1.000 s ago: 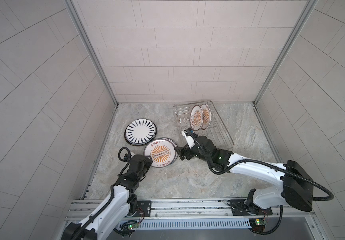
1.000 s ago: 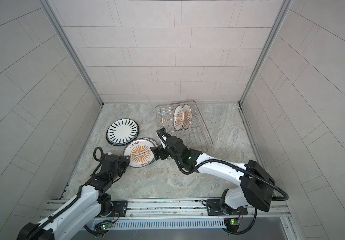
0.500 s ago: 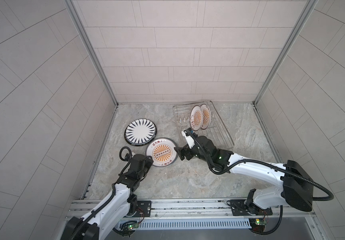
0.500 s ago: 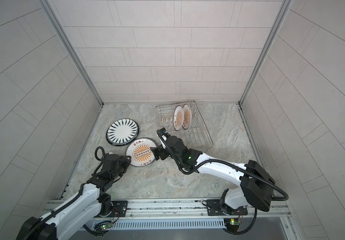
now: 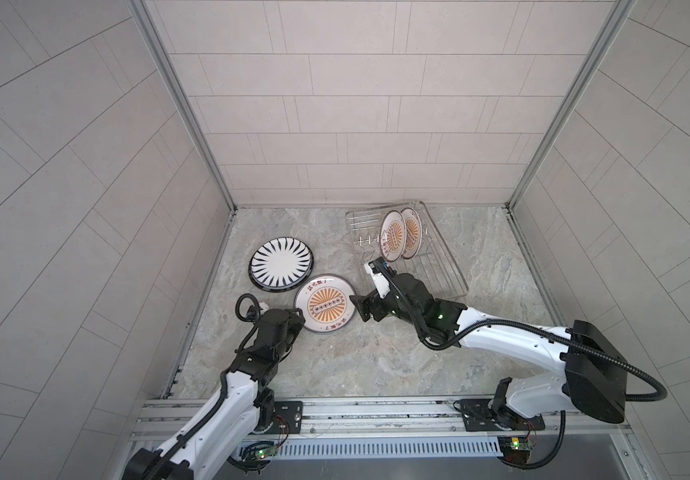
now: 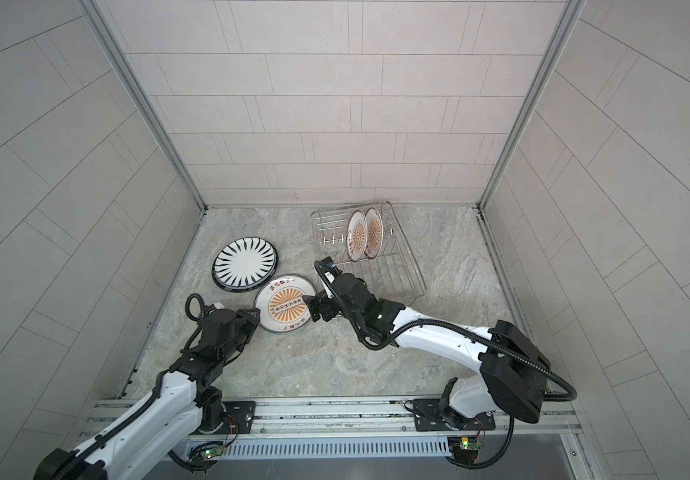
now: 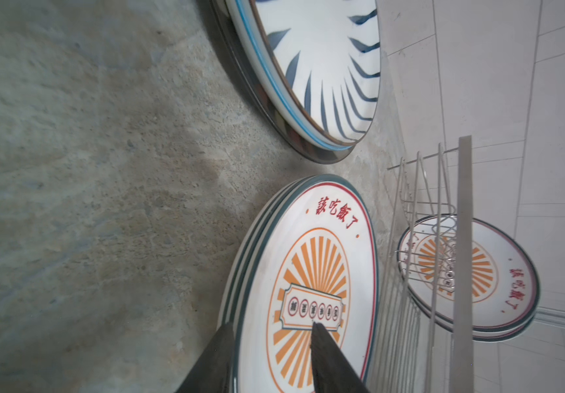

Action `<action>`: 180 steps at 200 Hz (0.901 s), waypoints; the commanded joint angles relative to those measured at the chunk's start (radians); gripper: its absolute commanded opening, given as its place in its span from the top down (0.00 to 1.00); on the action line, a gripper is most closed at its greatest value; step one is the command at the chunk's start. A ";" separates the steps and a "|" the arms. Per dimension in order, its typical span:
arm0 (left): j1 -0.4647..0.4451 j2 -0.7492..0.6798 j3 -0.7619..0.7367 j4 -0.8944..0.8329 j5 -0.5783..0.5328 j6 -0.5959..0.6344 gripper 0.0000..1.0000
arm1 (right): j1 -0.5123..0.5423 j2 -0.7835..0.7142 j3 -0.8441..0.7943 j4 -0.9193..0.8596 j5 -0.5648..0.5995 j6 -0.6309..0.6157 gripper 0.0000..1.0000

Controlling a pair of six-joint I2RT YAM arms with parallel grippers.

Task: Unload the plates from the dish rack
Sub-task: 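Reach the right gripper to the nearer sunburst plate in the rack while the left rises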

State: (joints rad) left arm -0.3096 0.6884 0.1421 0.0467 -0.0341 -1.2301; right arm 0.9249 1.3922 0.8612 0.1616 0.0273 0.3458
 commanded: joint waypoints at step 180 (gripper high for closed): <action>-0.223 0.165 0.142 0.604 0.276 0.501 0.00 | -0.283 -0.052 0.118 -0.154 0.149 0.016 0.00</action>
State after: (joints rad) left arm -0.5037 0.8192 0.2333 0.5659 0.2432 -0.8093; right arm 0.6811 1.2984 0.9146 0.0414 0.1799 0.3771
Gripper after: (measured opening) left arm 0.999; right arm 0.996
